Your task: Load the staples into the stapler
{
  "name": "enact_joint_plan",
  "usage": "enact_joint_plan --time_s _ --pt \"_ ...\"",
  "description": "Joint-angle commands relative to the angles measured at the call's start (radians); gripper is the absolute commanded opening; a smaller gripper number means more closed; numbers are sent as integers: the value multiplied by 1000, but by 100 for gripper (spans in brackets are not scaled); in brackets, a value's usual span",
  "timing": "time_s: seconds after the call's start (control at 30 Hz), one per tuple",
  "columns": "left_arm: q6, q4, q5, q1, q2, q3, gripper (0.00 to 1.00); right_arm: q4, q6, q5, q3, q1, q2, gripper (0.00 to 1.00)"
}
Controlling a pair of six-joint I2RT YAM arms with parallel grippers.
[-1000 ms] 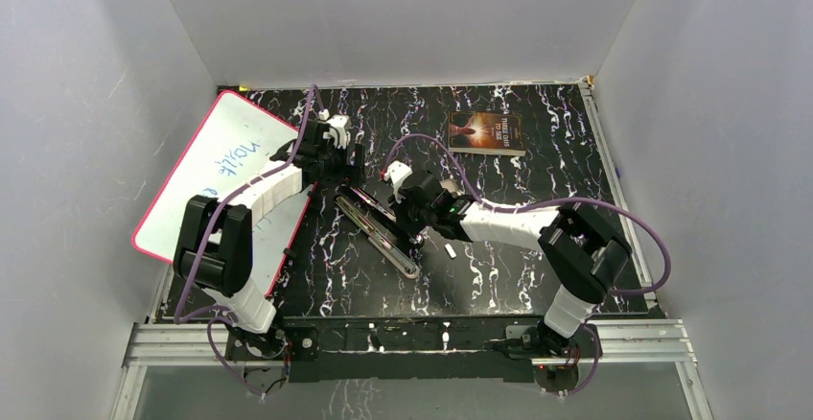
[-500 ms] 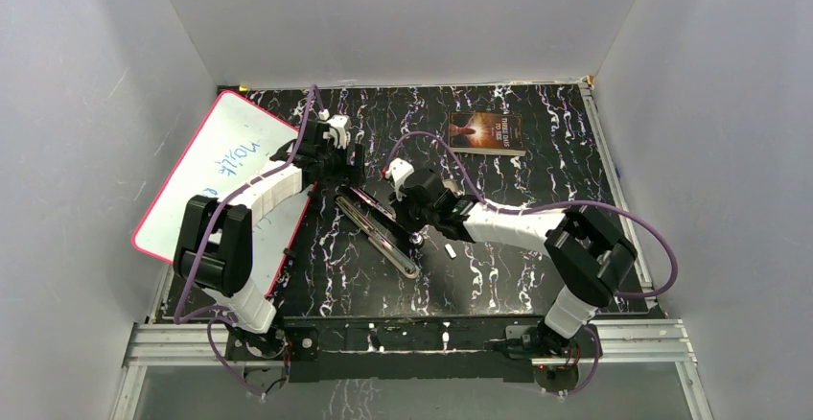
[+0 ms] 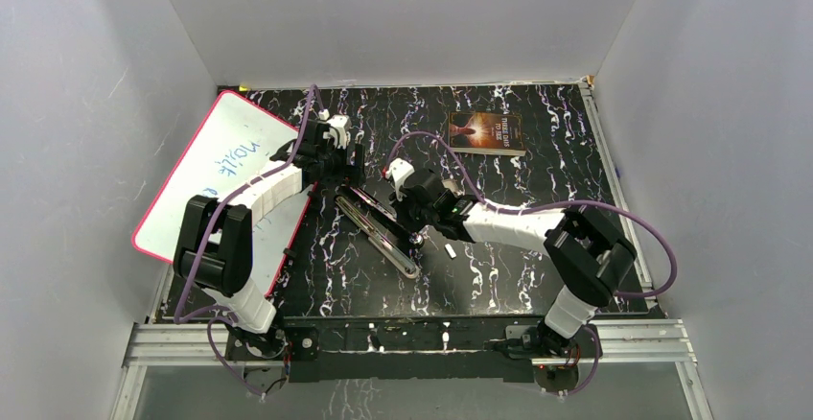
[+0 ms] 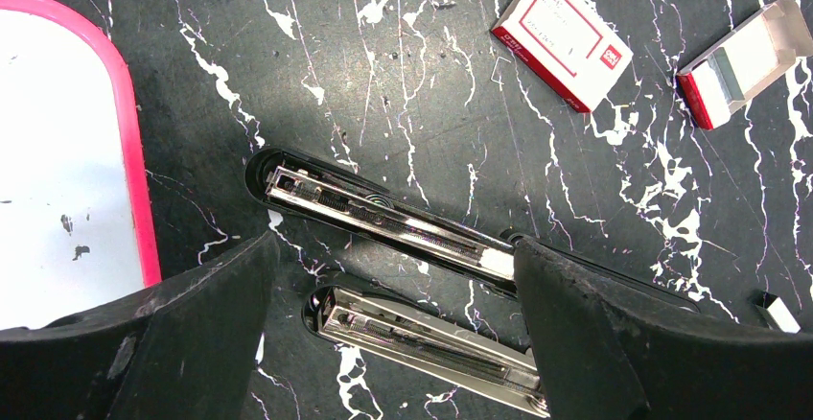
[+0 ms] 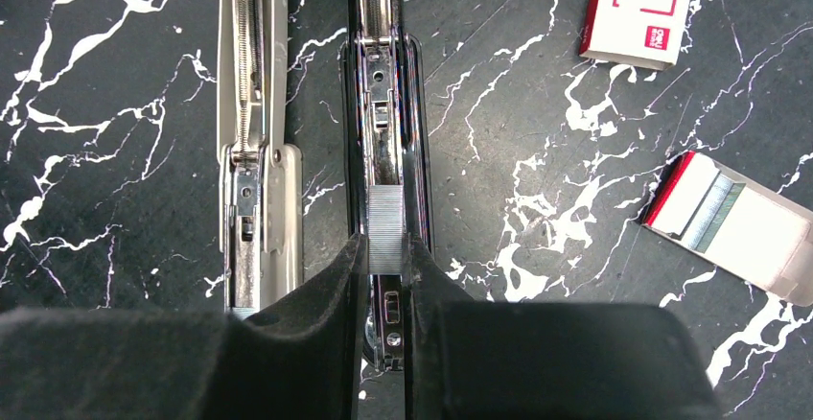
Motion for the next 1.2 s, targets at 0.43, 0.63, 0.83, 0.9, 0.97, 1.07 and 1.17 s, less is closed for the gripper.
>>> enact_joint_plan --time_s 0.43,0.63,0.83,0.9,0.97,1.07,1.17 --pt "8 -14 7 3 -13 32 92 -15 -16 7 51 3 42 0" --pt "9 -14 7 3 -15 33 92 -42 -19 10 64 3 56 0" --pt "9 -14 7 3 -16 33 92 -69 -20 11 79 2 72 0" --pt "9 -14 6 3 -16 33 92 -80 -19 9 80 3 76 0" --pt "9 -14 6 3 -16 32 92 -85 -19 4 77 2 77 0" --pt "9 -14 6 2 -18 33 92 -87 -23 -3 71 2 75 0" --pt "9 -14 5 3 -17 33 92 -91 -28 -3 66 2 73 1"
